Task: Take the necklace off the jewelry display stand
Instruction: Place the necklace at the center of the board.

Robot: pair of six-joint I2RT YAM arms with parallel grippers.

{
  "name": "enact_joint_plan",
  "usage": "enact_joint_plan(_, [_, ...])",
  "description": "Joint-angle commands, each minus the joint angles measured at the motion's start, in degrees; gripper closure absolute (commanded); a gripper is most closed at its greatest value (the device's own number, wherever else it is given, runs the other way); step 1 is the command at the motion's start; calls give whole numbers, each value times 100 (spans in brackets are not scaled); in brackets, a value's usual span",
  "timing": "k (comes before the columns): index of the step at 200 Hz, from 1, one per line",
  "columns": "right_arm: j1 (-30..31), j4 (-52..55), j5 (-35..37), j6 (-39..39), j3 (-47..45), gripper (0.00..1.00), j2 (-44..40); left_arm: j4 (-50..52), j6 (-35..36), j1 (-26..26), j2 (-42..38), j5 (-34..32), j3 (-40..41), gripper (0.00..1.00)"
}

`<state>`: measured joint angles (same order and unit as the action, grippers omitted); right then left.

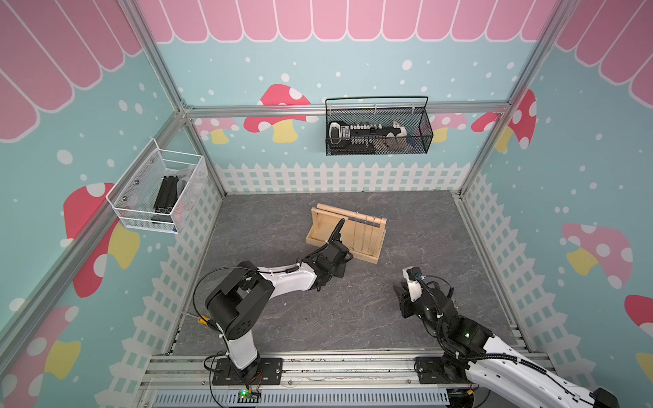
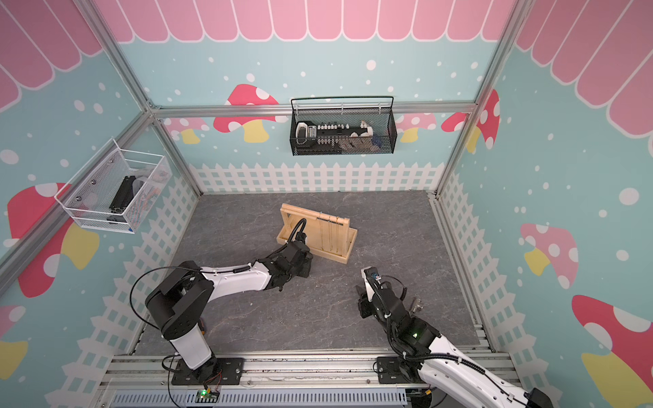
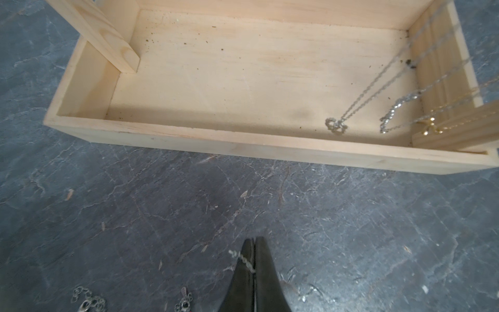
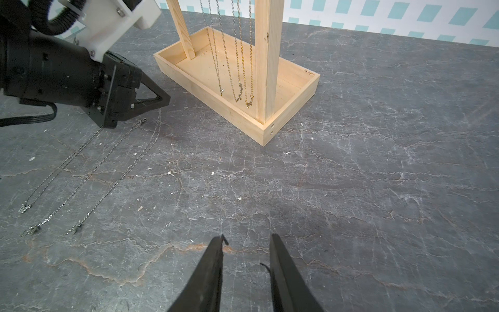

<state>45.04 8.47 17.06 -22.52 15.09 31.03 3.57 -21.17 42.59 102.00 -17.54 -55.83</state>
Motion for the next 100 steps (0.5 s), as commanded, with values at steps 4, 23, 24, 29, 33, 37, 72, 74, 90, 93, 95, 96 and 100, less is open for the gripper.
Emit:
enact_joint_plan(4, [-21, -135, 29, 20, -41, 69, 33, 3, 4, -57, 201, 88, -216, 100])
enact_joint_plan(23, [-21, -137, 36, 19, -41, 69, 35, 11, 1, -74, 258, 101, -252, 100])
enact_joint_plan(24, [-21, -136, 31, 19, -41, 69, 35, 11, 0, -75, 263, 102, -252, 100])
enact_joint_plan(29, [-21, -135, 34, 15, -41, 69, 31, 10, -2, -75, 272, 93, -257, 100])
enact_joint_plan(33, [-21, -142, 28, 19, -41, 69, 35, 7, -3, -79, 281, 85, -261, 100])
enact_joint_plan(37, [-21, -141, 33, 19, -41, 69, 30, 14, -3, -84, 287, 76, -259, 100])
enact_joint_plan(72, [-21, -138, 34, 15, -41, 69, 28, 21, -41, -102, 279, -20, -228, 93])
enact_joint_plan(74, [-21, -138, 34, 21, -41, 69, 29, 21, -44, -102, 278, -25, -227, 92])
enact_joint_plan(90, [-21, -132, 30, 20, -41, 69, 26, 51, -65, -102, 256, -47, -209, 80])
enact_joint_plan(93, [-21, -134, 30, 20, -41, 69, 26, 47, -64, -102, 255, -43, -204, 79])
enact_joint_plan(95, [-21, -135, 29, 20, -41, 69, 26, 49, -72, -99, 252, -40, -194, 78])
enact_joint_plan(96, [-21, -130, 32, 24, -41, 69, 31, 48, -76, -100, 251, -39, -193, 77])
enact_joint_plan(100, [-21, -130, 26, 20, -41, 69, 27, 55, -72, -102, 235, -43, -186, 76])
